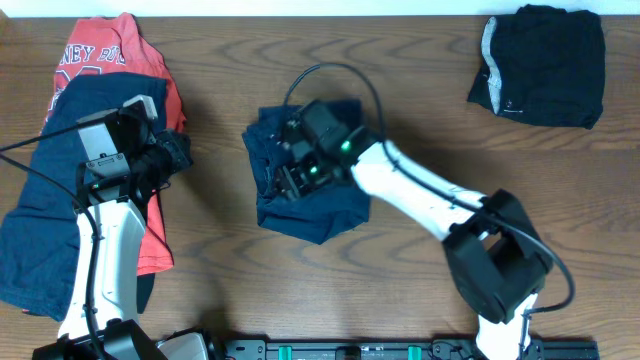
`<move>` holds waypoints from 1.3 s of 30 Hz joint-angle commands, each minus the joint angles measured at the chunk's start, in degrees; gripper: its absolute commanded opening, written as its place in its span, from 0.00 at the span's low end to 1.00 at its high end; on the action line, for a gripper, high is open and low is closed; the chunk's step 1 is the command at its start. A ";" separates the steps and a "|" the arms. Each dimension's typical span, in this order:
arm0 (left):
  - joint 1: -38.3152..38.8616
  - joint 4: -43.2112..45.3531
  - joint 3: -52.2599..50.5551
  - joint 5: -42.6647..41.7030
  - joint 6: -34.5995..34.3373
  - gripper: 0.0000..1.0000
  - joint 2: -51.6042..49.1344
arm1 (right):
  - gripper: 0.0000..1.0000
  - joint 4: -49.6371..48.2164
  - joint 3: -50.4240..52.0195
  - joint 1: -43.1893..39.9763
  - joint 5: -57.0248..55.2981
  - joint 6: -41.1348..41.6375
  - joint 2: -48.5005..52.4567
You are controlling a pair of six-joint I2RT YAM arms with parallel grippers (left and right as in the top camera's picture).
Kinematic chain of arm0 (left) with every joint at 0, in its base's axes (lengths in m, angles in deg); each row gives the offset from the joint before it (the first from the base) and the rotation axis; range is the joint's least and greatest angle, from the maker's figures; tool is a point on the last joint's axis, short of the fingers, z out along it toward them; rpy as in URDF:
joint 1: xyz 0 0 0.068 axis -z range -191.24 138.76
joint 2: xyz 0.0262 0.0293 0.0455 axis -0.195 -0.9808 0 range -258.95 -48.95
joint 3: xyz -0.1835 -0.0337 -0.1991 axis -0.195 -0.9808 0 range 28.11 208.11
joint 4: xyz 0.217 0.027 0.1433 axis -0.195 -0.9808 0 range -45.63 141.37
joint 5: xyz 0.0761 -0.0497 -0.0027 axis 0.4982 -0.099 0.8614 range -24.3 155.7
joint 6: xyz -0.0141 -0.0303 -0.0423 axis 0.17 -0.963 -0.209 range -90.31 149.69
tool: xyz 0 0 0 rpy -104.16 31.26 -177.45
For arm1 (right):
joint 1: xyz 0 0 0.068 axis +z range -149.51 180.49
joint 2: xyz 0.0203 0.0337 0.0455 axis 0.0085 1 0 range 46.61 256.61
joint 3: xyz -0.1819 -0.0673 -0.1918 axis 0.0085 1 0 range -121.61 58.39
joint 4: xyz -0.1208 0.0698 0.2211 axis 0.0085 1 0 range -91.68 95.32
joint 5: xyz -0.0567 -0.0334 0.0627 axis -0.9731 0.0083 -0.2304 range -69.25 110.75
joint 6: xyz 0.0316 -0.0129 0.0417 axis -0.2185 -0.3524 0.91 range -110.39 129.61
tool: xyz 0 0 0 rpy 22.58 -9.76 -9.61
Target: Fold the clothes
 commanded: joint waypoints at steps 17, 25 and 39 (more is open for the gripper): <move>-0.24 -0.55 -0.37 0.33 0.59 0.27 -0.13 | 0.69 20.70 -5.38 -7.02 -14.32 -12.76 0.44; -0.24 -0.87 -0.37 0.35 0.59 0.33 -0.13 | 0.70 18.36 -0.48 -7.96 -14.56 -11.58 1.46; -0.24 -0.90 -0.37 0.33 0.59 0.34 -0.13 | 0.68 1.66 9.25 -11.39 -18.21 -9.97 4.07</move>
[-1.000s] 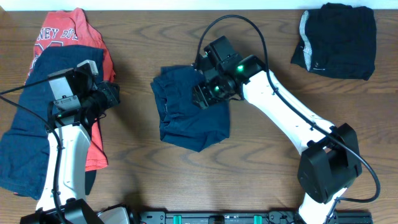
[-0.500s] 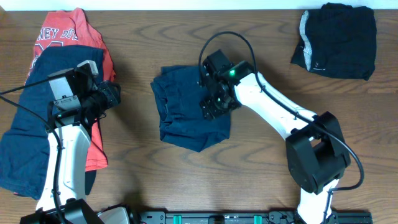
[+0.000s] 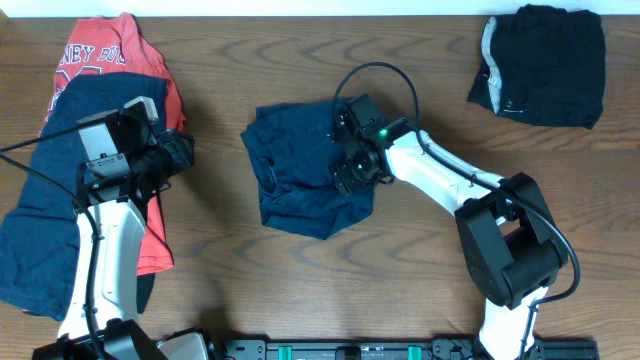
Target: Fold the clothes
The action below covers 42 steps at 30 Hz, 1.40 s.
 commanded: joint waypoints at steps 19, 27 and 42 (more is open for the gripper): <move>-0.24 -0.35 -0.37 0.31 0.57 0.35 -1.53 | 0.68 -6.69 -0.81 -15.13 -10.49 -1.92 5.07; -0.24 -0.35 -0.37 0.31 0.59 0.35 -3.13 | 0.70 2.67 -11.74 -15.28 -10.43 -1.90 1.01; -4.31 0.09 -0.37 3.45 2.49 0.36 -3.13 | 0.77 3.50 -23.91 -2.47 -9.05 -1.86 -0.66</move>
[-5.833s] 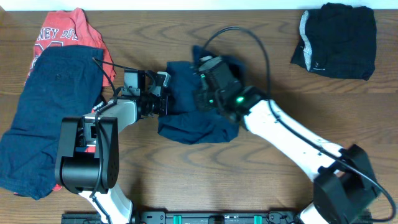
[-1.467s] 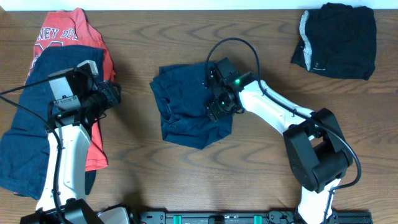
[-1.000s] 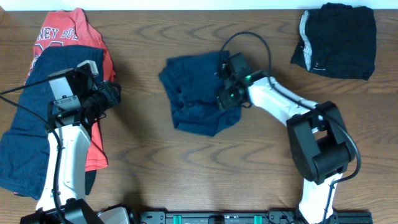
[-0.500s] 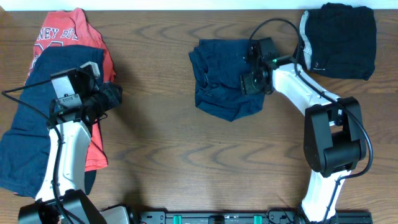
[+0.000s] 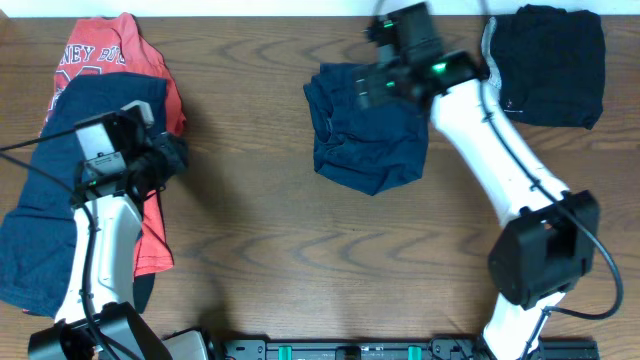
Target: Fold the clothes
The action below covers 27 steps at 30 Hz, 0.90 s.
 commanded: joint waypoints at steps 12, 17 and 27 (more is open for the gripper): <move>-3.15 -0.59 -0.37 1.16 0.50 0.36 -0.35 | 0.80 -5.35 0.02 10.51 -18.62 1.95 14.95; -3.15 -1.20 -0.37 1.16 0.50 0.36 -0.35 | 0.80 -6.16 0.02 10.58 -17.22 1.90 18.14; -3.15 -1.20 -0.37 1.18 0.52 0.36 -0.35 | 0.79 -7.10 0.02 10.91 -12.57 1.81 21.84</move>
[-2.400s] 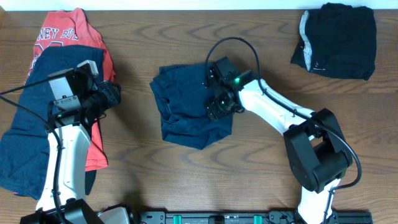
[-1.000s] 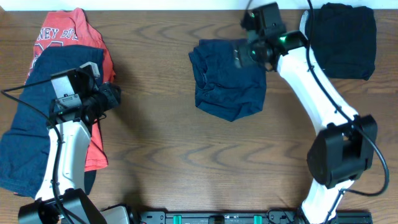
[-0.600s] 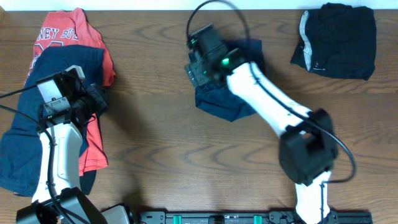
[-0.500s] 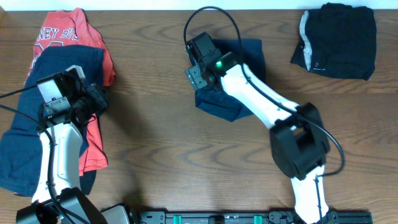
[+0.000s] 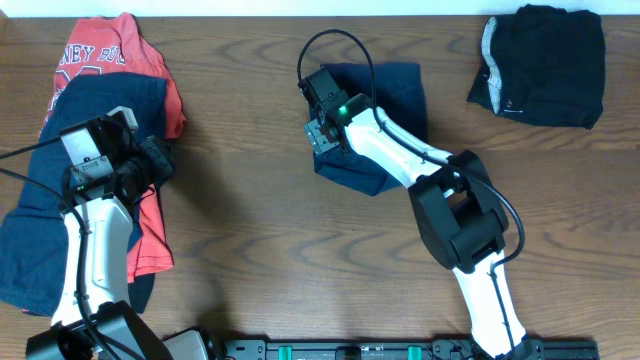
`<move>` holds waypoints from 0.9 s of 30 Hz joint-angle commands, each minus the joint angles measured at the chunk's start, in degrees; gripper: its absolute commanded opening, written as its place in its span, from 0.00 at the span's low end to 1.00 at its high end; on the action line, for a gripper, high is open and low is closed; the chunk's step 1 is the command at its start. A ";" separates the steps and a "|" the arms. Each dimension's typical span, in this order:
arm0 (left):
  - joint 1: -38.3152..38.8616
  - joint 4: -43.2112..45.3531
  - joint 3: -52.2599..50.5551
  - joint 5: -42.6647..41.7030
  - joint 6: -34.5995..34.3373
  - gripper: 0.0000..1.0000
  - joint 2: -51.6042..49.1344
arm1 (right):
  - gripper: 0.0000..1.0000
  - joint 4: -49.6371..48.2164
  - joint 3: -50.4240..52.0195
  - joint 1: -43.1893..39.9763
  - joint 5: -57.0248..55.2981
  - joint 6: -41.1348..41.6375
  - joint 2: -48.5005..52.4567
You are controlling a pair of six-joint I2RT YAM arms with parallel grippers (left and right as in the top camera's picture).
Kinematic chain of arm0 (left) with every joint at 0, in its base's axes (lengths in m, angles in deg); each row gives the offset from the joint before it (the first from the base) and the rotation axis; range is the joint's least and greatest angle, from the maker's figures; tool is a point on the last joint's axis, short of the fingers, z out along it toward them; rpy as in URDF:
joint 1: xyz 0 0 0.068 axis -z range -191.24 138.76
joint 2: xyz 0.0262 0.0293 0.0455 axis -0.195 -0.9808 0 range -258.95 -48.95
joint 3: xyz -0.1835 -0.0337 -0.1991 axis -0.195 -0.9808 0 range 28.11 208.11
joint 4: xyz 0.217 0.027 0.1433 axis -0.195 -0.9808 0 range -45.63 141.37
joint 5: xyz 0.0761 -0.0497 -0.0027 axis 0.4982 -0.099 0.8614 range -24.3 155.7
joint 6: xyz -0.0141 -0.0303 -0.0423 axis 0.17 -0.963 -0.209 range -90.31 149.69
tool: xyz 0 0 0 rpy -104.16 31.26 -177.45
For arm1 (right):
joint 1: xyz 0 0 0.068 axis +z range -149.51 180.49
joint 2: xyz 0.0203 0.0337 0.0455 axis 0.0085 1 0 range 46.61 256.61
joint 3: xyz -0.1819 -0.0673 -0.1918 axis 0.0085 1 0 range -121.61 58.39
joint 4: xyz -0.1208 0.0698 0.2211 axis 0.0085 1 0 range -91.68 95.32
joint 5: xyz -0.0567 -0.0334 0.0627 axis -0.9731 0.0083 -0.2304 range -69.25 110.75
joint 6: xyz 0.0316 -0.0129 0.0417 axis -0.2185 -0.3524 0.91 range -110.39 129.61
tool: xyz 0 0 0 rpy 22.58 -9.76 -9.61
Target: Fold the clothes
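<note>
A folded navy garment point(image 5: 385, 100) lies at the table's top centre. My right gripper point(image 5: 320, 135) is down at its left edge, the wrist with its green light just above; the overhead view does not show whether the fingers are open or shut. At the left lies a pile: a red printed T-shirt point(image 5: 115, 45) with a large navy garment point(image 5: 45, 215) spread over it. My left gripper point(image 5: 158, 160) hovers at the pile's right edge, over the red and navy cloth, and its fingers are too dark to read.
A folded black garment point(image 5: 540, 65) with a grey waistband sits at the top right corner. Bare wooden table point(image 5: 260, 260) stretches across the middle and front. The right arm's white links cross the navy garment's lower right part.
My right gripper was at the navy garment's far edge near the table's top; now it is at the garment's left edge. The garment stays about where it was. The left arm shifted slightly left.
The navy garment lay crumpled in the table's centre with my right gripper on it, then with the gripper at its right side. Later the garment lay further up and right, and it remains there now. My left gripper stayed over the left pile throughout.
</note>
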 commanded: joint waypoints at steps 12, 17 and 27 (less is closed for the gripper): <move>-0.15 -0.66 -0.37 0.50 0.55 0.36 -0.35 | 0.32 2.23 -0.04 0.02 0.90 -0.79 6.49; -0.15 -1.22 -0.37 0.52 0.57 0.36 -0.35 | 0.06 5.01 -0.07 -0.98 -1.18 0.98 6.49; -0.15 -1.20 -0.37 0.52 0.57 0.36 -0.35 | 0.15 10.23 -1.11 -4.22 0.52 2.25 3.26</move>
